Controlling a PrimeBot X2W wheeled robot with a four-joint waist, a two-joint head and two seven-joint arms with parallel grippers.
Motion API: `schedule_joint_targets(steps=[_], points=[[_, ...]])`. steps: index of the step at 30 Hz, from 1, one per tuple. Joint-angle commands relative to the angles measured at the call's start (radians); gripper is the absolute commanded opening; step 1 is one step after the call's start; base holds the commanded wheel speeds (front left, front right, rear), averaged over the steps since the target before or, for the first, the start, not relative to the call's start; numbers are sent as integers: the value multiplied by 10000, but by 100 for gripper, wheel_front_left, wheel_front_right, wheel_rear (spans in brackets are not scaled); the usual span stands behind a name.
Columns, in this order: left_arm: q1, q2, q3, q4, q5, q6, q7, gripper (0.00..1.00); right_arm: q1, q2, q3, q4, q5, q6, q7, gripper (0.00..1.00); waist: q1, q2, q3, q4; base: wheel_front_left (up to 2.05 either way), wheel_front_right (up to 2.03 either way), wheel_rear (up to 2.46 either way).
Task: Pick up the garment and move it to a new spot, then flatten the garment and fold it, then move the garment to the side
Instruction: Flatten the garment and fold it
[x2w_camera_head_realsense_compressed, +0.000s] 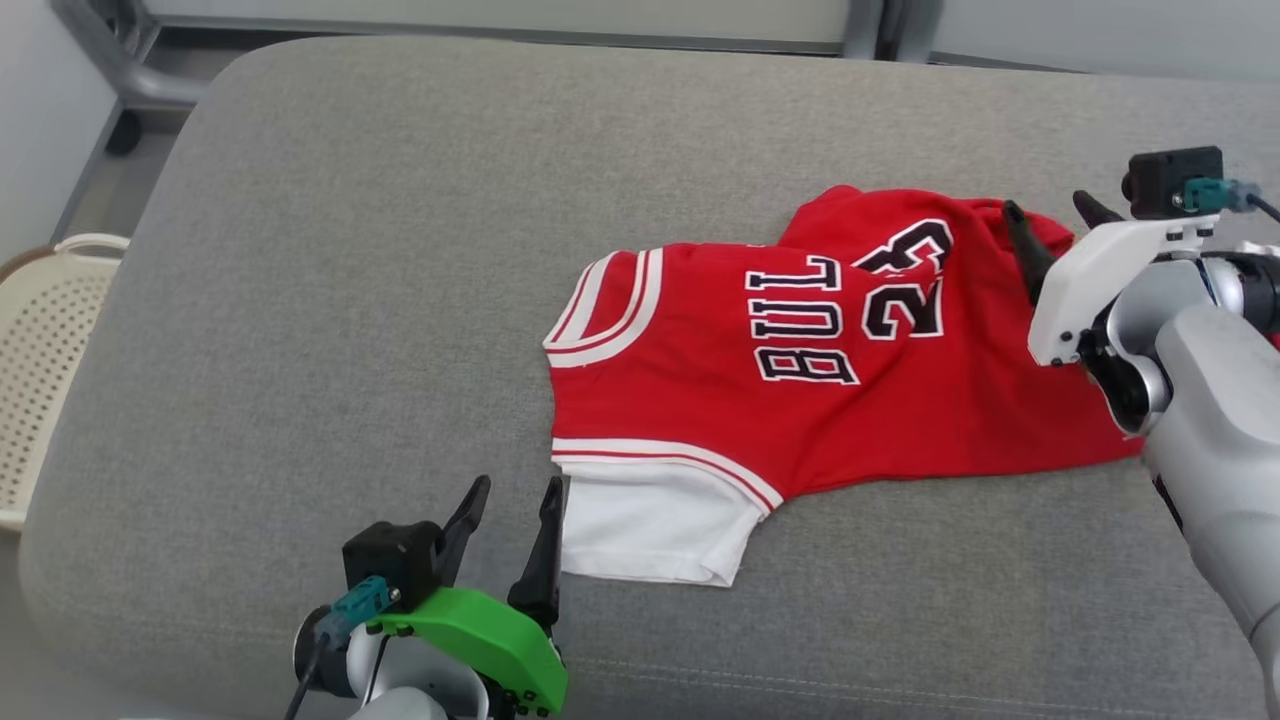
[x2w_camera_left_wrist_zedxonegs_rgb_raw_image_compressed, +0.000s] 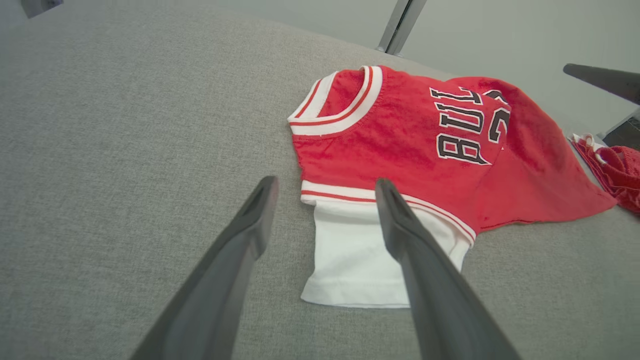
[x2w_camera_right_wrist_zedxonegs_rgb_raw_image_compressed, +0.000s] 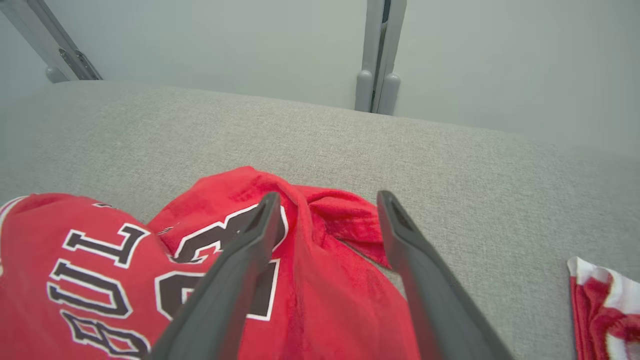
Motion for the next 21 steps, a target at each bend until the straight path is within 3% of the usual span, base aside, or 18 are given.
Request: schedule_joint_targets(steps=[1,4,11,21], points=[[83,86,33,-29,18,67,18,100,339,-140,25,-246,237,-4,-227,100,0,0,-618,-717,0,0,0],[189,258,189,-83,-56,128,-4,100,1182,-395,-13,-1019,625,-4,-855,100,0,0,-1021,-1319,0,0,0],[418,601,554,5,-115,260,-186,100,2780,-439,-581,-2096,251,-3,-1738,100,0,0,-1586,-2004,0,0,0],[1444,1040,1511,-37,-46,178,-476,100,5358,541,-2352,-4374,-1209,-3,-1852,100,0,0,-2203,-2232,0,0,0]])
